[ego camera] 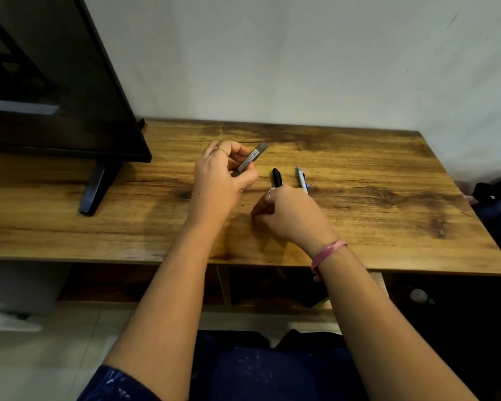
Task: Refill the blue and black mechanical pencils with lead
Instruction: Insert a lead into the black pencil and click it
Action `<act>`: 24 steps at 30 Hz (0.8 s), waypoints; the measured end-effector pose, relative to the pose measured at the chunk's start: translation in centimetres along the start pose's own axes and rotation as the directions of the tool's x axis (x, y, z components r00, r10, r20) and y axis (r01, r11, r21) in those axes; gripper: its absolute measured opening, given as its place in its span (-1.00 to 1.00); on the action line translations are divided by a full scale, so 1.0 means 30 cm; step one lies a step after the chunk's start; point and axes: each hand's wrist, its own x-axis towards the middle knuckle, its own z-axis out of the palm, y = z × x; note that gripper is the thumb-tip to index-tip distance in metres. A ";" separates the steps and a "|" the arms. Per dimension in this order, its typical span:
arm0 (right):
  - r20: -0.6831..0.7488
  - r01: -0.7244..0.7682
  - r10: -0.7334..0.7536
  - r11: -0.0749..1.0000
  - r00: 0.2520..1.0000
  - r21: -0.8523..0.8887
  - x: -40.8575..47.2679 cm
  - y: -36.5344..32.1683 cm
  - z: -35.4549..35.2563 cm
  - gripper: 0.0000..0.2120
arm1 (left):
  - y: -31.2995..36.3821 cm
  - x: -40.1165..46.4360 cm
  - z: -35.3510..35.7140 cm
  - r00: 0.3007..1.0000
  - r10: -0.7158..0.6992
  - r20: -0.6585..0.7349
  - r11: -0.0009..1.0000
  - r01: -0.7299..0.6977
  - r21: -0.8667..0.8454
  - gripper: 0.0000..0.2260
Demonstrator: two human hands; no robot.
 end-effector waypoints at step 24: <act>0.272 -0.228 0.189 -0.222 0.944 0.948 -0.031 0.063 -0.112 -0.77 | 0.048 -0.016 -0.077 0.958 0.016 0.287 0.961 0.064 -0.269 -0.68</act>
